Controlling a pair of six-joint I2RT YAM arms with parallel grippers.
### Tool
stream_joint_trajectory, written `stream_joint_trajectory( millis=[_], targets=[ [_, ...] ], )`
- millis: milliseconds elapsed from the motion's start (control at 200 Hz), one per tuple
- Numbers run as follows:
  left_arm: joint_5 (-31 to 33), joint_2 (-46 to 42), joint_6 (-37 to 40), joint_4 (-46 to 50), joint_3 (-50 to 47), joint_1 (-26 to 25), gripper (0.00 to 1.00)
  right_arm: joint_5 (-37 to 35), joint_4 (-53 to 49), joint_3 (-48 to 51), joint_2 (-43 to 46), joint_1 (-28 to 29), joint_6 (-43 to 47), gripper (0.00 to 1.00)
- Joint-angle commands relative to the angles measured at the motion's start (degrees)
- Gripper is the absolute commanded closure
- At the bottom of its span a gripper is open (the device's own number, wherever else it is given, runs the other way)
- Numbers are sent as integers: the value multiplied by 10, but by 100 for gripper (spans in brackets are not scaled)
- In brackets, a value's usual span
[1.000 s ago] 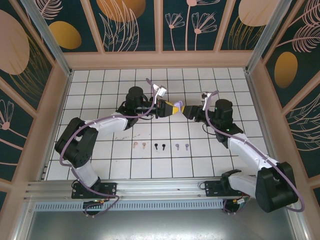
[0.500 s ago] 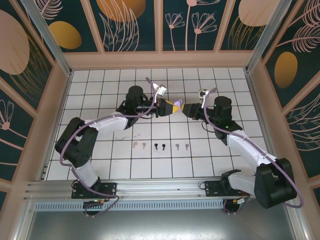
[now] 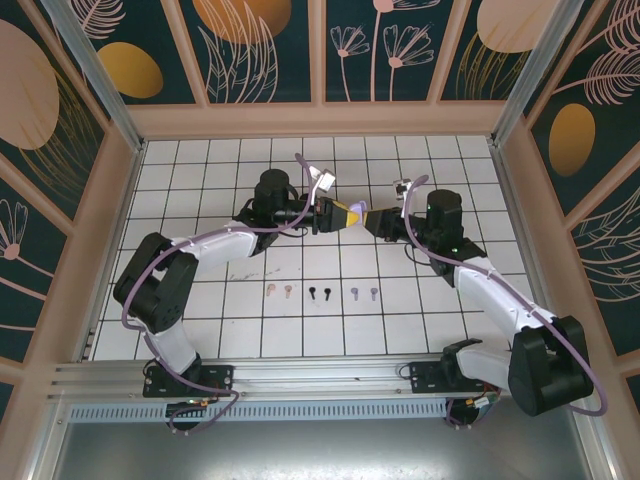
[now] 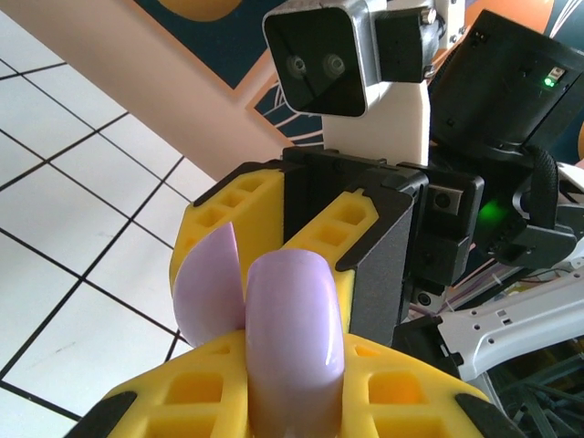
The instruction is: Insert the wireless bluetooth earbuds into the charging case
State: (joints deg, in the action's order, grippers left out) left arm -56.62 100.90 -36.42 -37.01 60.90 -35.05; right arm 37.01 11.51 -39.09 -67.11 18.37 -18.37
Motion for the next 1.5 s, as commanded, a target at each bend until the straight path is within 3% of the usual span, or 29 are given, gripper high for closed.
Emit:
stream_joint_trajectory(
  millis=[0,240,350,410,756,911,1496],
  targets=[
    [-42,1,13,-4,23,-11,100,3,-22,-21,-12,5,26,68],
    [-43,1,24,10,22,-16,100,9,-4,-33,-21,7,11,79],
    [-38,5,25,10,19,-17,100,15,-5,-39,-18,9,7,92],
    [-34,6,24,8,17,-16,95,15,-9,-41,-15,11,6,100],
    [28,8,28,-9,6,-17,55,-16,-54,-59,-5,13,4,100],
    [75,5,39,-3,8,-15,42,-38,-86,-81,-5,14,14,100],
    [121,-24,67,19,-17,-12,22,-110,-127,-136,-29,12,9,100]
  ],
)
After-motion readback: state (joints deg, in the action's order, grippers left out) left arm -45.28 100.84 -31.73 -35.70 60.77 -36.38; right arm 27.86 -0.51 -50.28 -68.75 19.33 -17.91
